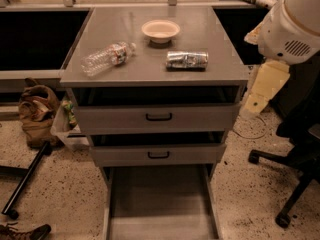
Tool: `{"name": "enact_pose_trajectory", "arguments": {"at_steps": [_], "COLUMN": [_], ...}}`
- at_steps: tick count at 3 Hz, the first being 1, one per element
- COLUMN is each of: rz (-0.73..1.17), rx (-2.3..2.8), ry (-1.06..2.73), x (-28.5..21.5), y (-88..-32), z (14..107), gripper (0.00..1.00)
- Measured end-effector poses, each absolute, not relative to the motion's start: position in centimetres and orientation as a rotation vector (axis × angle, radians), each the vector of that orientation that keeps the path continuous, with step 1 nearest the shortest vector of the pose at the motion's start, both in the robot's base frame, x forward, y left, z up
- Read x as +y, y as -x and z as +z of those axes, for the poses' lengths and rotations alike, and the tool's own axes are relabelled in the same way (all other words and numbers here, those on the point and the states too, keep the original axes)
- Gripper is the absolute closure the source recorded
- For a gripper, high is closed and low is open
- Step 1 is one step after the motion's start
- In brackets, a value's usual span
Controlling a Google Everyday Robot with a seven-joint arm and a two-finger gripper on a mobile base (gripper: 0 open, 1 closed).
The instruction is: Place redbull can into bottom drawer
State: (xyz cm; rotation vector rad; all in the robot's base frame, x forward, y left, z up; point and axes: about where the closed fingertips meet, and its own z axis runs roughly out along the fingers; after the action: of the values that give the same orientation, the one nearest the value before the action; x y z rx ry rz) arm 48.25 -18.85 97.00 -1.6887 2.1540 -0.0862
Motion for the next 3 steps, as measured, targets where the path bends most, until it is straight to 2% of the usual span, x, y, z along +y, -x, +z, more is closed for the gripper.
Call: {"name": "enact_pose_trajectory", "arguments": {"at_steps": [2,3], "rz": [-0.009,0.104], "rx": [2.047,1.992], "ry": [1.592,1.615], "x": [-16.3,-15.7], "y": [-57.8,-60.4], "z": [95.2,93.3], "gripper": [0.00,0.00]}}
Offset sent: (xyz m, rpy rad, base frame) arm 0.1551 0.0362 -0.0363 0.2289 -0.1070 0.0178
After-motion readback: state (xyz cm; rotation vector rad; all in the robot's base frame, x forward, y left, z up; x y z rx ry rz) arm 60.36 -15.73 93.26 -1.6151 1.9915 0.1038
